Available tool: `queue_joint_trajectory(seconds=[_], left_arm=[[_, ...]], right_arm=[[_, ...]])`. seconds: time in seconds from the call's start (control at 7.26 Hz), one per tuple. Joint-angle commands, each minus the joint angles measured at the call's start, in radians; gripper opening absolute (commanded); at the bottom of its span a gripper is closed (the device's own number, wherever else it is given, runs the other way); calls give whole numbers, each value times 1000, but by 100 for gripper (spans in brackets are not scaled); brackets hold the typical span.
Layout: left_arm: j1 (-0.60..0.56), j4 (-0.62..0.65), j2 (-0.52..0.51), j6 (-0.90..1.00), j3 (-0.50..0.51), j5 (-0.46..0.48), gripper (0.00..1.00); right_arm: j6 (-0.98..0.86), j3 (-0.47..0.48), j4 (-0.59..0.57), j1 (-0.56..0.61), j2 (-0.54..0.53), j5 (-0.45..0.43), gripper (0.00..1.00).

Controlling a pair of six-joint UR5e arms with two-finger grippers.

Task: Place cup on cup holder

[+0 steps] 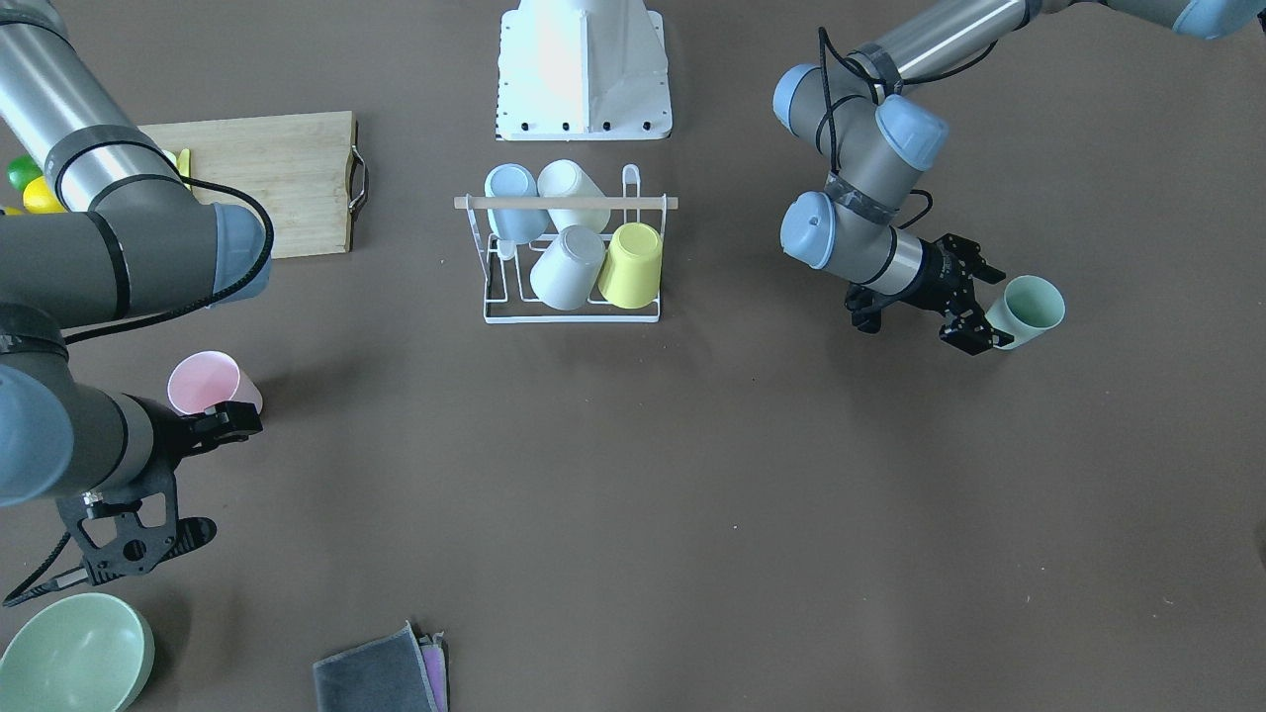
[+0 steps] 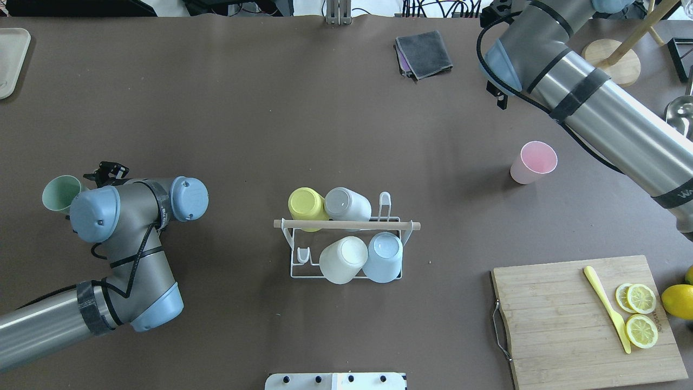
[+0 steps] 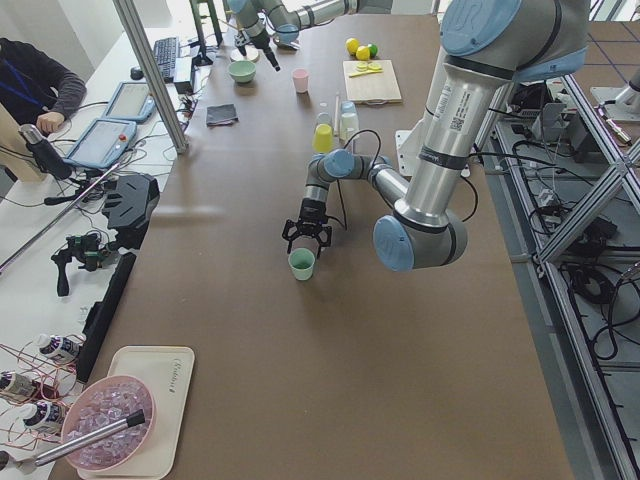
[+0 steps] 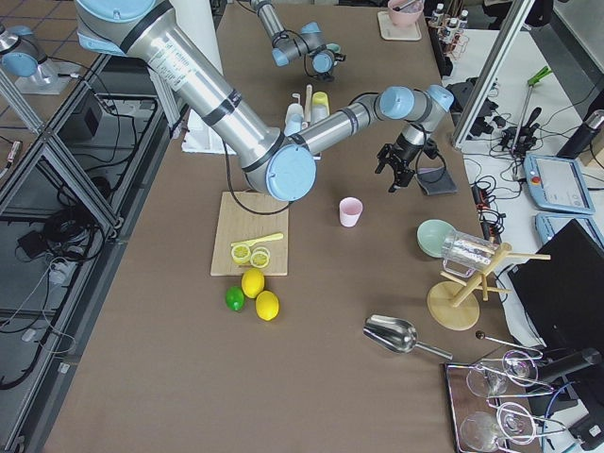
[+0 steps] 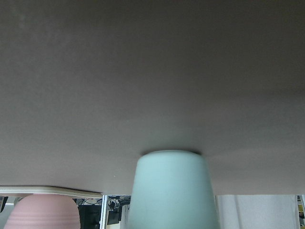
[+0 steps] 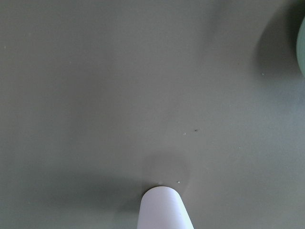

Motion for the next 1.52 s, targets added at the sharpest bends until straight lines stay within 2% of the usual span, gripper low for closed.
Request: queue_joint_trajectory(seconds=[0.0,0.28,0.41,0.69,0.96,1.1,1.38], left_arm=[[0,-22,17,1,1,1,99],[0,-44,34,5,3,1,99],[-4,-50,44,6,3,1,99],[-4,-84,55,6,16,3,99],[-5,-91,57,8,24,5,99],[-5,-108,69,8,24,3,99],[-10,-113,76,8,24,5,99]], right_arm=[[-94,-86,-62,-15,40,-28,98],[-131,-170,-66,-29,87,-60,98],[-187,-251,-112,-32,173,-103,98],[-211,-267,-183,-46,189,-122,98],[-199,-269,-183,-84,181,-122,98],[-208,-290,-178,-110,181,-163,98],[-245,-315,-178,-109,186,-176,98]])
